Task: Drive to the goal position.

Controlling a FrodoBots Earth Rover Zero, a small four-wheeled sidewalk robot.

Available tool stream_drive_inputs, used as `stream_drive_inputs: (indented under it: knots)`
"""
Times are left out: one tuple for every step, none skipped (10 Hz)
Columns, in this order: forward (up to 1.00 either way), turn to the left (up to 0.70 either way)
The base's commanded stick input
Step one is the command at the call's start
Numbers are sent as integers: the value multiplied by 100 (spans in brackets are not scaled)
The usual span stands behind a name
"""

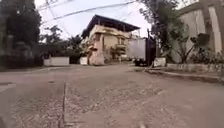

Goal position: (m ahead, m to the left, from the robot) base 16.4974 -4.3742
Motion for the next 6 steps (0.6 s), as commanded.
stream_drive_inputs:
  knots:
    - [85,0]
    - [85,0]
    - [85,0]
    - [85,0]
    - [85,0]
    - [85,0]
